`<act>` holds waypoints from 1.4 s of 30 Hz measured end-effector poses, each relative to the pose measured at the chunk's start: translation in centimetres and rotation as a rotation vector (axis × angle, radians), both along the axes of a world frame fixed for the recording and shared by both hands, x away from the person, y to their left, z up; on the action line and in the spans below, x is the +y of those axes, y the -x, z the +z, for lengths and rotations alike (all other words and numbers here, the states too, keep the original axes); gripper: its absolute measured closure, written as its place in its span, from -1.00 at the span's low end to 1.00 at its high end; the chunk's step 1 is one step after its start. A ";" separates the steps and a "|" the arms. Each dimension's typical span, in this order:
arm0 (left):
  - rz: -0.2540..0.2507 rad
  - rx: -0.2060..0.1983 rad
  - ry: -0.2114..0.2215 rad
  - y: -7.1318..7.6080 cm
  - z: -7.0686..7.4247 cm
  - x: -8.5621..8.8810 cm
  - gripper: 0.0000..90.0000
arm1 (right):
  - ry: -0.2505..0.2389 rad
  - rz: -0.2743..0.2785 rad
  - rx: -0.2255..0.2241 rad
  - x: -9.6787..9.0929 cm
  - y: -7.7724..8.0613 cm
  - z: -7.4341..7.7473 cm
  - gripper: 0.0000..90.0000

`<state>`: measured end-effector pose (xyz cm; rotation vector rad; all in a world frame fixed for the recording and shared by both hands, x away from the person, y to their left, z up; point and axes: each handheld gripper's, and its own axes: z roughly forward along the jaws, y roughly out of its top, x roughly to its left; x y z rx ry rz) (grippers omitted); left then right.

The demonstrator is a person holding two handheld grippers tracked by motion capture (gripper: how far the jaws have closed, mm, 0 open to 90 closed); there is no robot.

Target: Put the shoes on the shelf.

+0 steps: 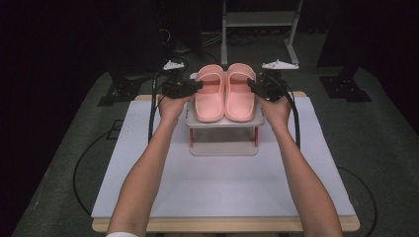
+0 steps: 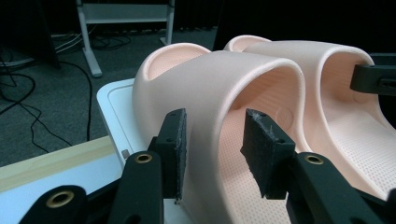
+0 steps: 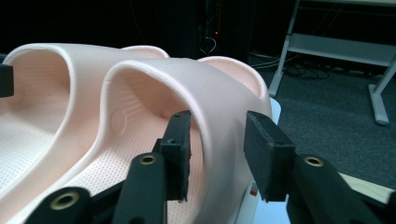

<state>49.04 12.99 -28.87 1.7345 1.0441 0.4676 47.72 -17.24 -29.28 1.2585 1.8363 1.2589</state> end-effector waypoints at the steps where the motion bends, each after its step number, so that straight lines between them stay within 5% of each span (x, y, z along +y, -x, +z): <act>1: 0.002 -0.002 0.000 0.1 0.0 0.0 0.31 | -0.001 -0.002 -0.002 0.0 0.1 0.1 0.34; 42: -0.084 -0.053 0.008 4.1 -0.2 0.8 0.20 | -0.041 0.092 -0.005 -2.5 4.6 0.0 0.20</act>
